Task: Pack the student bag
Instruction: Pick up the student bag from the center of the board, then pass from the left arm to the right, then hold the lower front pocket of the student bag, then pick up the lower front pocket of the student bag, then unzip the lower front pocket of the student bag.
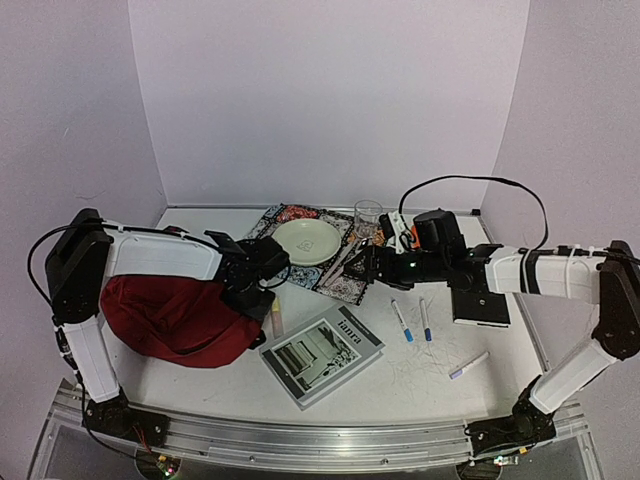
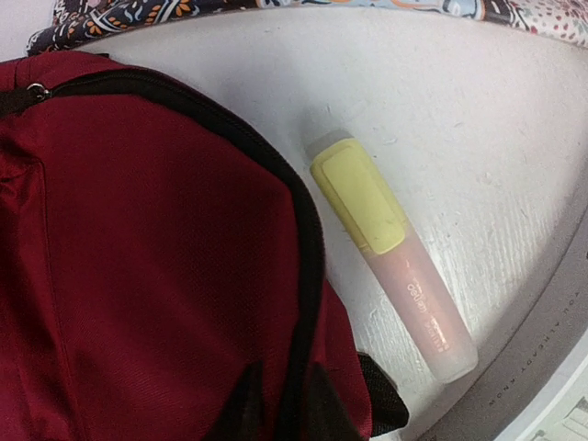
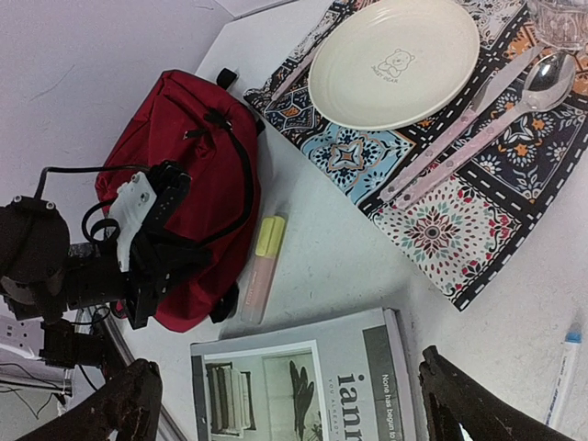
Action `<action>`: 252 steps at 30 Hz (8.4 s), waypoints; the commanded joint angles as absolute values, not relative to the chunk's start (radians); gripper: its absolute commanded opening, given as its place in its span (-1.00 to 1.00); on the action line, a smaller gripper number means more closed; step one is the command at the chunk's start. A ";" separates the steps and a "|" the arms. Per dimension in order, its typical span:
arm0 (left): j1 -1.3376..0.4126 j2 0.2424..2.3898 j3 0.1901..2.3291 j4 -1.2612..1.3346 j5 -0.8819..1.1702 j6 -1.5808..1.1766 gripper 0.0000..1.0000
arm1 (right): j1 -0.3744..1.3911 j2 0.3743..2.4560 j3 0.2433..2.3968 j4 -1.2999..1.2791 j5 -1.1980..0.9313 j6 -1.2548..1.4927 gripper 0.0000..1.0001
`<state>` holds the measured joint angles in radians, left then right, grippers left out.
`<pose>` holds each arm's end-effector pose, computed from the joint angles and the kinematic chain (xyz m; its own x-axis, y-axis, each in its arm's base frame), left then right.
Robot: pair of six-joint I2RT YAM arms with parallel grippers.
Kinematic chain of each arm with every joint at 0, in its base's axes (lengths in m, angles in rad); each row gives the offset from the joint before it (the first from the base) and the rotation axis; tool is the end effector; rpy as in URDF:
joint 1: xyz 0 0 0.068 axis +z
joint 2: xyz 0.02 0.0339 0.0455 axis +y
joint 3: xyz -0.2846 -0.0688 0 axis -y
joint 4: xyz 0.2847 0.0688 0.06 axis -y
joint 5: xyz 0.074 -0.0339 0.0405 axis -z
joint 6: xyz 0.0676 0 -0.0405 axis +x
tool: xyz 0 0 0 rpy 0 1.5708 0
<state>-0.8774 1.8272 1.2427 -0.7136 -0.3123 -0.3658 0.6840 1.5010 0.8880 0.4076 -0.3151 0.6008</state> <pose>0.2716 -0.2943 0.1485 -0.8177 0.4513 -0.3573 0.4139 0.8924 0.1800 0.2990 0.2708 0.2545 -0.6030 0.2019 -0.7718 -0.6002 0.5226 0.6056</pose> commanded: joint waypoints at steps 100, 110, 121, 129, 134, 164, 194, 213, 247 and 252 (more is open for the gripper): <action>-0.813 1.596 1.172 -0.469 -0.097 -0.312 -0.49 | 0.909 1.697 1.249 0.157 -0.342 0.218 -1.00; -0.813 1.453 1.113 -0.428 -0.175 -0.299 -1.00 | 0.909 1.693 1.211 0.146 -0.247 0.252 -0.87; -0.813 1.365 1.000 -0.307 -0.123 -0.291 -1.00 | 0.910 1.702 1.340 0.034 -0.139 0.197 0.00; -0.813 1.359 0.977 -0.289 -0.092 -0.269 -1.00 | 0.908 1.772 1.521 -0.038 -0.122 0.121 0.10; -0.813 1.357 0.971 -0.286 -0.065 -0.255 -1.00 | 0.906 1.886 1.673 -0.094 -0.132 0.081 0.00; -0.815 1.439 0.955 -0.288 -0.004 -0.276 -1.00 | 0.897 2.258 1.914 -0.170 -0.209 0.062 -0.27; -0.811 1.511 0.992 -0.357 -0.211 -0.322 -1.00 | 0.885 1.919 1.582 -0.077 -0.132 0.104 -1.00; -0.706 1.623 1.099 -0.458 -0.306 -0.466 -1.00 | 0.885 1.731 1.322 0.062 -0.271 0.190 -1.00; -0.594 1.452 1.162 -0.454 0.058 -0.539 0.23 | 0.888 1.757 1.307 0.233 -0.363 0.272 -1.00; -0.636 1.467 1.203 -0.454 0.133 -0.530 0.48 | 0.888 1.764 1.318 0.233 -0.363 0.273 -1.00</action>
<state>-0.6033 1.4704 1.1356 -0.4711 0.0464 -0.5306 0.8861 1.7521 1.2693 0.2234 -0.3511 0.2814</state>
